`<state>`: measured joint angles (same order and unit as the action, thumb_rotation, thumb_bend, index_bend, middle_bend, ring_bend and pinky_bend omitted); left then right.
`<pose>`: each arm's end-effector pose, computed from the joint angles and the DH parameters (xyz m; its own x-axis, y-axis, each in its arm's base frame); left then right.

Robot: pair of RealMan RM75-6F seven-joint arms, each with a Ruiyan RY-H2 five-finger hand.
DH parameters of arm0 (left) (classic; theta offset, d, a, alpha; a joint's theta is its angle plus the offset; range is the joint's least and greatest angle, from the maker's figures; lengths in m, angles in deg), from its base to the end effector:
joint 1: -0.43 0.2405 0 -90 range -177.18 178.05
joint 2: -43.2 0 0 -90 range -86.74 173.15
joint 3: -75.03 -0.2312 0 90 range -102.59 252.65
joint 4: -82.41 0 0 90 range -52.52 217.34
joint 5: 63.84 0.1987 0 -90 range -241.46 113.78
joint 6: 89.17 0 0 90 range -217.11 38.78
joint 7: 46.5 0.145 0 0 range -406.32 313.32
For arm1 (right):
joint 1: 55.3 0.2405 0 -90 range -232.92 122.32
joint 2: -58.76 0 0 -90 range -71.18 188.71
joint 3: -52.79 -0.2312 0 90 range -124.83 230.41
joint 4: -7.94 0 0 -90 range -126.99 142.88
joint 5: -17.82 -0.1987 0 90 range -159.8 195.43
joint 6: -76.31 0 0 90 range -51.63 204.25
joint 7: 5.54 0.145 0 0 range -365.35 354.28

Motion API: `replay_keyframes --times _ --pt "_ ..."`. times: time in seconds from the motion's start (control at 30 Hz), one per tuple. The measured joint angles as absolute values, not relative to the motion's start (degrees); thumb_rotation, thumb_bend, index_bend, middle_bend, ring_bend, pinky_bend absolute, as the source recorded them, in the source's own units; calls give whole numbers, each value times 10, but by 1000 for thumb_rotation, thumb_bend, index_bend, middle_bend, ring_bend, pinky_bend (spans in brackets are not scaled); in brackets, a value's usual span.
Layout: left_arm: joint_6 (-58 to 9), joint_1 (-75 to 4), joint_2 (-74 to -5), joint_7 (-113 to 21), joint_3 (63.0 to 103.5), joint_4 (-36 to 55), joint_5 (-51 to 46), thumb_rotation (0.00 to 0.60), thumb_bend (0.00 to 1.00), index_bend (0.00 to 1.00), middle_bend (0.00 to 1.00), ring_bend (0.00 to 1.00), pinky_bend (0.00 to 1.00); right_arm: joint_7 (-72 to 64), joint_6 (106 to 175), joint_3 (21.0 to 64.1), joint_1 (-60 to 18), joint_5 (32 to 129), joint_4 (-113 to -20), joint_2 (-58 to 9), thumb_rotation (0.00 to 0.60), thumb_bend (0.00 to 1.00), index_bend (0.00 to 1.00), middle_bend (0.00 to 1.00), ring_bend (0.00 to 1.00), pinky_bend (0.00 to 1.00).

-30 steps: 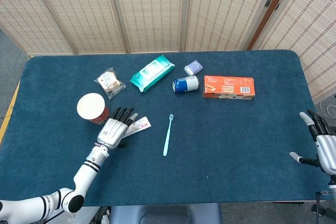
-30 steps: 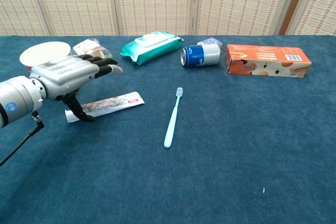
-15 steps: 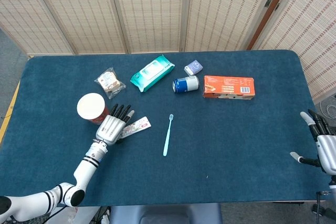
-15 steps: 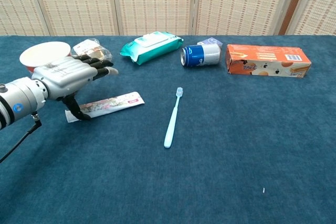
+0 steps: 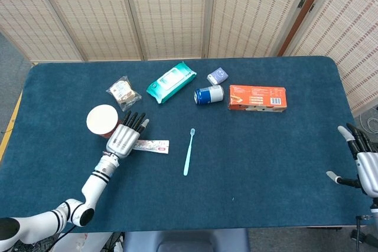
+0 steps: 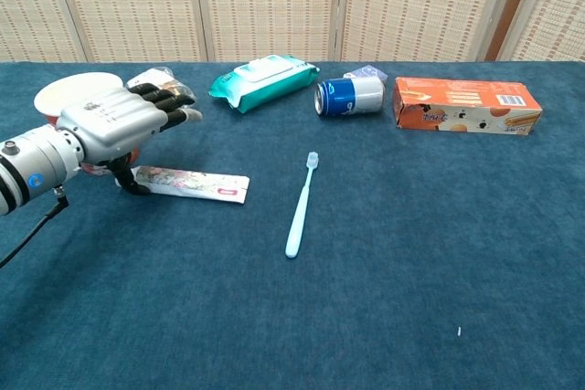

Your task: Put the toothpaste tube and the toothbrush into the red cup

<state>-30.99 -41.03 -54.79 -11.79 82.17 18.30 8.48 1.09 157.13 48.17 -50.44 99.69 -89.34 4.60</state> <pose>-0.1672 0.3415 -0.0257 0.7947 -0.0008 0.6071 0.5553 -0.4032 -0.7274 -0.2896 -0.1844 0.2006 0.3576 -0.0330 0.9333 -0.9314 0.0604 0.3590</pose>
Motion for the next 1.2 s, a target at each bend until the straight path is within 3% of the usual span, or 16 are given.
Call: replay_keyframes --times 0.2,0.37,0.7,1.2 --pt "-315 -410 -541 -113 824 147 74 600 0 290 0 0 0 11 1571 482 -504 998 -894 46 600 0 48 38 0 252" --pt "-340 -414 -533 -106 844 98 14 600 0 369 0 0 0 13 1574 482 -506 1000 -895 47 600 0 48 38 0 252" --pt "-379 -459 -532 -53 890 46 -159 600 0 388 0 0 0 23 1576 482 -507 1002 -893 51 600 0 48 38 0 252" --pt "-394 -501 -542 -47 888 68 -239 600 0 423 0 0 0 31 1578 482 -508 1005 -893 53 600 0 48 38 0 252"
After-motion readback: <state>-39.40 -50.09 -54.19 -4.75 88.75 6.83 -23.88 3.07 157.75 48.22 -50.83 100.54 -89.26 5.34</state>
